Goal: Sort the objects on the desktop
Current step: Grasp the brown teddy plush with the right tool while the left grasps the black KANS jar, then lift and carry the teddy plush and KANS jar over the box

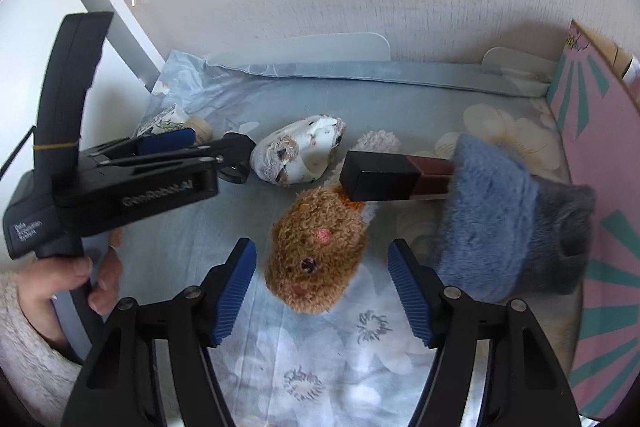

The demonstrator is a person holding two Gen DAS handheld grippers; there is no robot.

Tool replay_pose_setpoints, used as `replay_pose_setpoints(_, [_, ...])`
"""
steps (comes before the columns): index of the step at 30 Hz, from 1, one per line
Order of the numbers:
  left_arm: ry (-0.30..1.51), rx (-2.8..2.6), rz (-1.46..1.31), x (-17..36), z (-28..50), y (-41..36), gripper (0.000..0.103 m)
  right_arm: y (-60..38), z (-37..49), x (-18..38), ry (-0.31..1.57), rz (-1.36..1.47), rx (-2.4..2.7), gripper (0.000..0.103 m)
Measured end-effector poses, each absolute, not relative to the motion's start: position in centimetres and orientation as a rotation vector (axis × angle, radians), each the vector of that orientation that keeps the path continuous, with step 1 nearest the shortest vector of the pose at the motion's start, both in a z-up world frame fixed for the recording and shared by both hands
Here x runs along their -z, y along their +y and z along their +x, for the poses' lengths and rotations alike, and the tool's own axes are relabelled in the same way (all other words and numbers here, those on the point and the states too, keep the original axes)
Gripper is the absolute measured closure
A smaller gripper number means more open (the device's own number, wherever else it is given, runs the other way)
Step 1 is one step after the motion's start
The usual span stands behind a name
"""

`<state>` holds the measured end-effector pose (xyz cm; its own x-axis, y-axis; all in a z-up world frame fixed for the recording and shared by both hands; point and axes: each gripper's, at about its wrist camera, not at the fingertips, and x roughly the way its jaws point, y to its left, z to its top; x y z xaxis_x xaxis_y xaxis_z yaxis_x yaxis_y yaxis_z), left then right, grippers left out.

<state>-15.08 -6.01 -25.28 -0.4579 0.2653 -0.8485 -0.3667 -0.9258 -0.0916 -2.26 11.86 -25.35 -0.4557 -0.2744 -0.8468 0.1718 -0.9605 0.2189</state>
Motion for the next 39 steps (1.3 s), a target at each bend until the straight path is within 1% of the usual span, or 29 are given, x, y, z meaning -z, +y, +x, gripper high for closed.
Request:
replay_pose_setpoints(6, [0.07,-2.394,-1.403,26.6,-15.3,-7.0,0.034,11.7,-3.1,26.4,-0.15,1.492,2.48,0.04])
replay_pose_setpoints(8, [0.068,-2.398,-1.394,26.7,-15.3,-7.0,0.035,11.7,-3.3,26.8,-0.161,1.501,2.472,0.05])
replay_pose_setpoints(10, [0.056,-2.393,-1.391,26.9,-15.5,-7.0,0.047,11.7,-3.6,27.2,-0.186,1.508,2.452,0.055])
replay_pose_setpoints(11, [0.049,-2.389,-1.396,27.0,-15.6,-7.0,0.051,11.7,-3.7,27.3,-0.199,1.509,2.446,0.059])
replay_pose_setpoints(12, [0.042,-2.383,-1.401,27.1,-15.7,-7.0,0.059,11.7,-3.7,27.3,-0.208,1.507,2.442,0.061])
replay_pose_setpoints(13, [0.036,-2.376,-1.408,27.3,-15.8,-7.0,0.065,11.5,-3.8,27.4,-0.211,1.504,2.436,0.064])
replay_pose_setpoints(15, [0.036,-2.37,-1.403,27.3,-15.9,-7.1,0.071,11.2,-3.8,27.5,-0.189,1.501,2.433,0.067])
replay_pose_setpoints(17, [0.036,-2.362,-1.407,27.2,-15.9,-7.1,0.071,10.9,-3.8,27.4,-0.172,1.494,2.429,0.069])
replay_pose_setpoints(22, [0.034,-2.357,-1.423,26.9,-15.3,-7.6,0.071,10.9,-3.9,27.3,-0.171,1.482,2.407,0.07])
replay_pose_setpoints(28, [0.042,-2.359,-1.431,25.0,-13.8,-8.1,0.071,10.7,-3.0,25.9,-0.169,1.464,2.395,0.07])
replay_pose_setpoints(34, [0.05,-2.374,-1.428,21.5,-12.3,-8.5,0.071,10.3,-1.8,23.3,-0.153,1.433,2.382,0.07])
replay_pose_setpoints(39, [0.081,-2.403,-1.381,17.6,-11.4,-8.4,0.071,10.1,-1.5,19.7,-0.105,1.356,2.405,0.07])
